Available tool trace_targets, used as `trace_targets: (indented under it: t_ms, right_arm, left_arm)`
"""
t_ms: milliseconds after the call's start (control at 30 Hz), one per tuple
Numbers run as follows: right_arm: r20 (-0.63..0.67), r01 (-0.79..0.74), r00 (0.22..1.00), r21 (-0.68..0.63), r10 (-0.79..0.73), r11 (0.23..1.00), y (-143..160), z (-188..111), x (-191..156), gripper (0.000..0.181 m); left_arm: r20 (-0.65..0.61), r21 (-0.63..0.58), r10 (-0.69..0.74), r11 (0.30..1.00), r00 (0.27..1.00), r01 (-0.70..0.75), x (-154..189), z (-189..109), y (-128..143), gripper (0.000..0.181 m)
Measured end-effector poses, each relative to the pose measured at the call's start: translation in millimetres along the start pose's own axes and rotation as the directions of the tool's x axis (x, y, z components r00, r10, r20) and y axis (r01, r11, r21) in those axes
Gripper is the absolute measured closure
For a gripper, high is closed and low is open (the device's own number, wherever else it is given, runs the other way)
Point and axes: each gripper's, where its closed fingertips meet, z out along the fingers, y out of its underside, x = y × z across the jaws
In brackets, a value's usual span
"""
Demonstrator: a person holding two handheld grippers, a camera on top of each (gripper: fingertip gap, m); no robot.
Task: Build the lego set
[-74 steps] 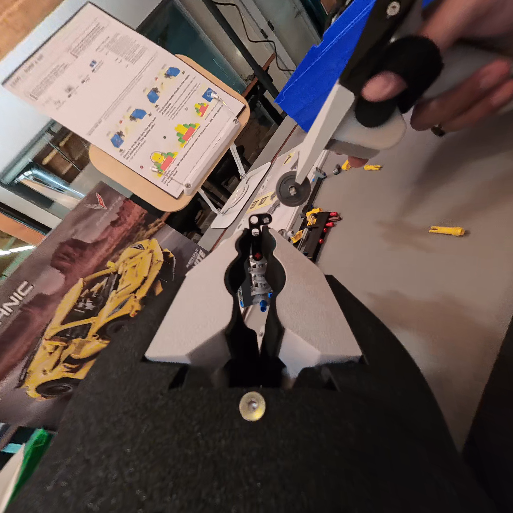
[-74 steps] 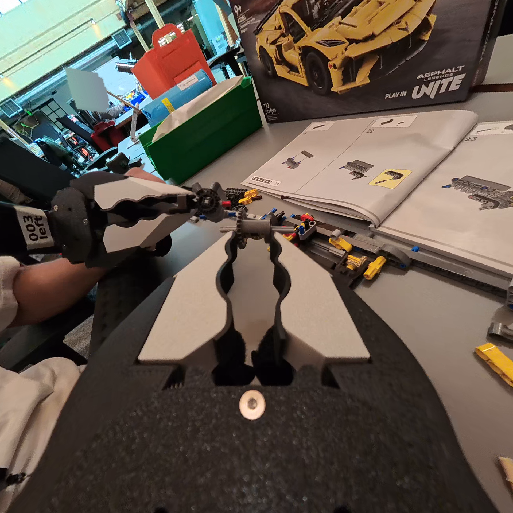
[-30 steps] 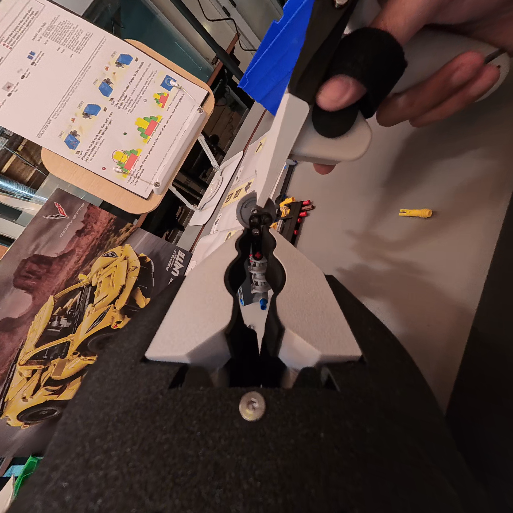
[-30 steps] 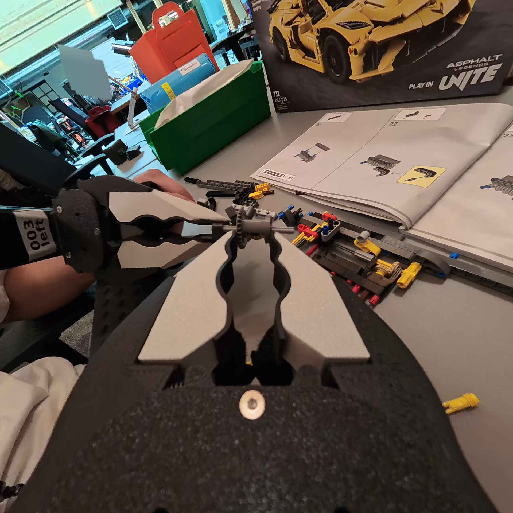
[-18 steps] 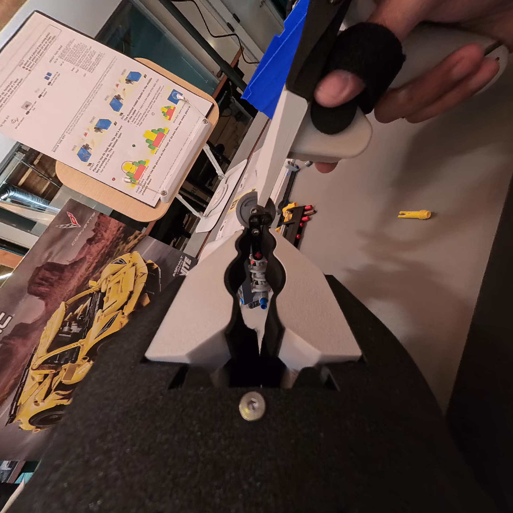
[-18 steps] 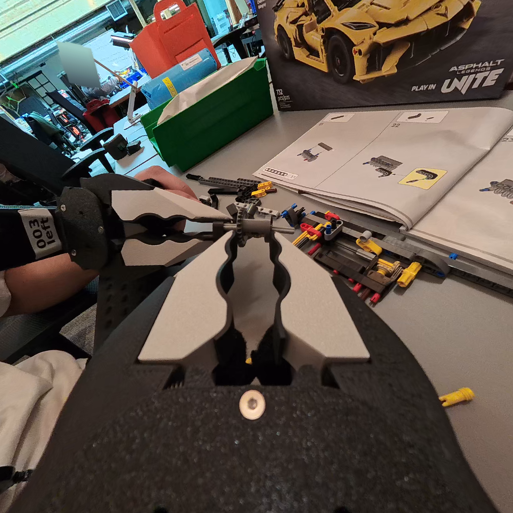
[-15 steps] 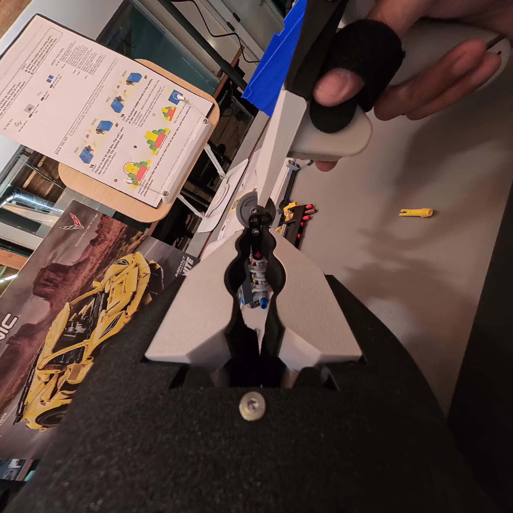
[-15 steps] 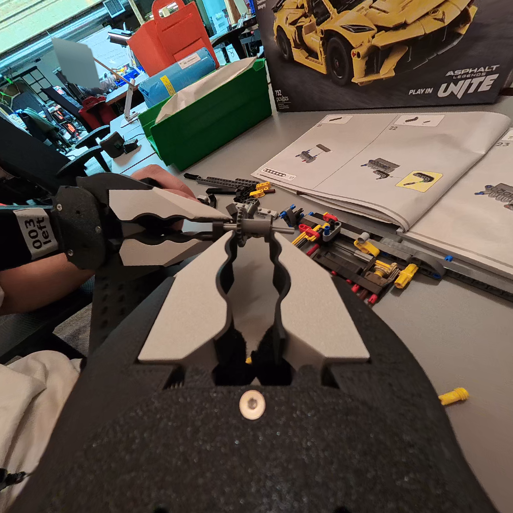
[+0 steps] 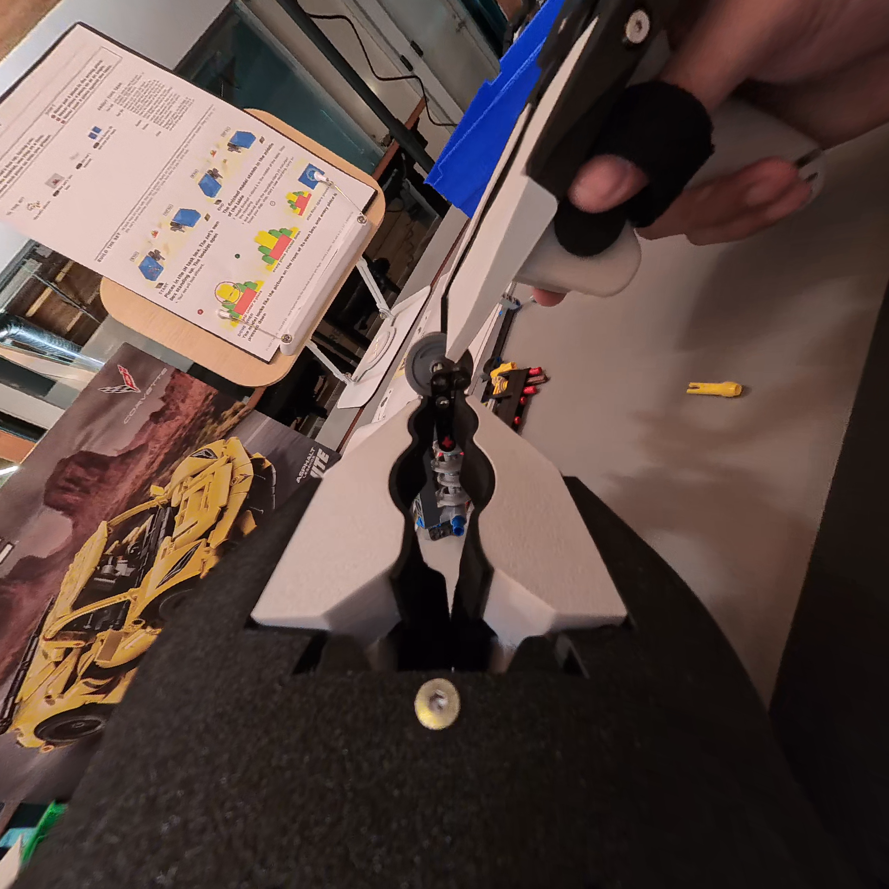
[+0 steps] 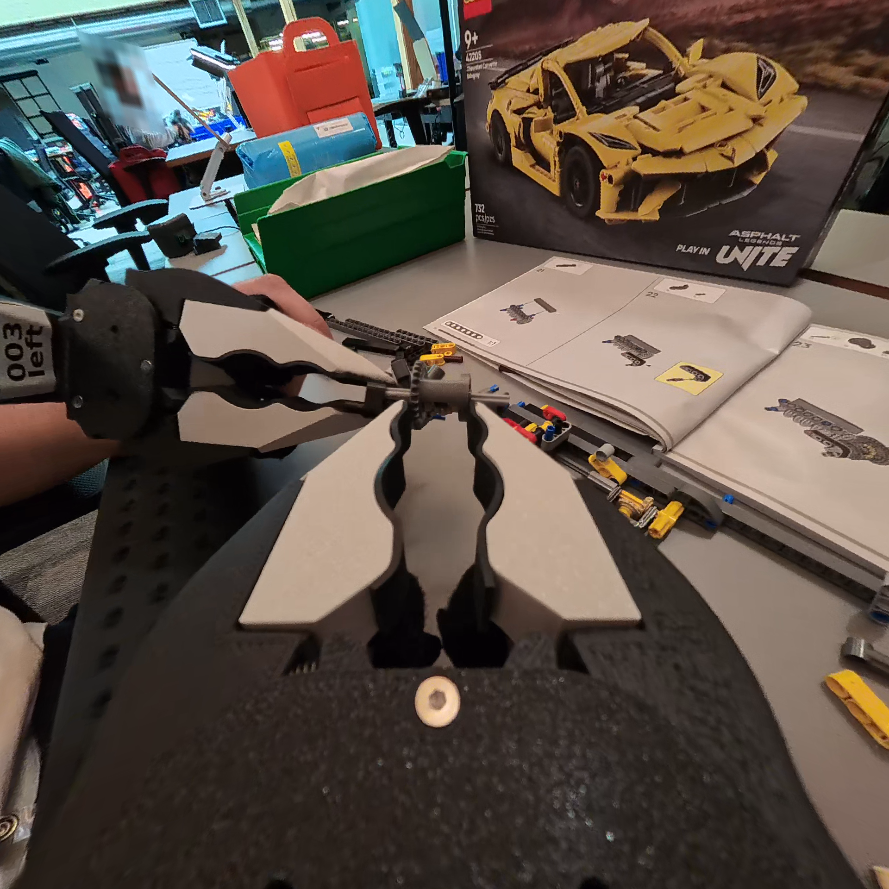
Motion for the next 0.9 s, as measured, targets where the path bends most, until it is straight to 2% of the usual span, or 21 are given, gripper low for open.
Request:
trace_targets:
  t_ms: [67,167,233,367,433,500,600,700,767,900]
  right_arm:
    - [-0.007,0.019,1.000,-0.001,-0.019,1.000,1.1,0.6,0.2,0.159]
    - [-0.055,0.190,0.981,0.093,-0.185,0.977,-12.8,-1.7,-4.4,0.159]
    - [-0.080,0.210,0.976,0.093,-0.203,0.973,-15.2,-1.9,-5.7,0.159]
    - [-0.029,-0.103,0.994,0.047,0.105,0.994,-7.0,0.2,1.8,0.159]
    - [-0.037,-0.186,0.982,0.036,0.188,0.982,-3.6,-4.3,15.6,0.159]
    - [-0.017,-0.216,0.976,0.095,0.218,0.972,-14.7,-13.9,22.5,0.160]
    - [-0.015,-0.087,0.996,0.171,0.090,0.981,-30.7,-23.2,17.5,0.159]
    - [0.095,-0.028,0.995,0.220,0.007,0.975,-39.0,-18.2,-14.6,0.160]
    - [0.120,-0.010,0.993,0.201,-0.015,0.980,-36.8,-11.7,-26.7,0.159]
    - [0.077,0.081,0.993,0.136,-0.092,0.987,-23.7,-2.6,-28.9,0.159]
  left_arm:
    - [0.007,-0.003,0.007,1.000,1.000,-0.007,-0.4,0.0,0.0,0.175]
    - [0.021,0.041,-0.059,0.997,0.998,0.059,-9.0,-3.6,-7.1,0.175]
    - [0.016,0.057,-0.090,0.994,0.996,0.089,-11.6,-5.2,-9.6,0.175]
    - [0.062,0.068,0.026,0.997,0.998,-0.031,-9.4,-6.8,-13.1,0.175]
    - [0.058,0.090,0.038,0.995,0.998,-0.043,-6.5,-8.6,-18.0,0.175]
    - [0.073,0.064,0.042,0.997,0.996,-0.047,-9.3,-6.8,-13.5,0.175]
    - [0.071,0.045,-0.017,0.999,0.997,0.014,-15.2,-4.5,-8.5,0.175]
    - [0.040,0.014,-0.081,0.997,0.996,0.080,-15.4,-0.2,-1.3,0.174]
    - [0.041,0.040,-0.095,0.995,0.995,0.094,-17.1,-1.8,-5.7,0.175]
    - [0.046,0.052,-0.102,0.994,0.994,0.100,-18.8,-4.1,-7.7,0.175]
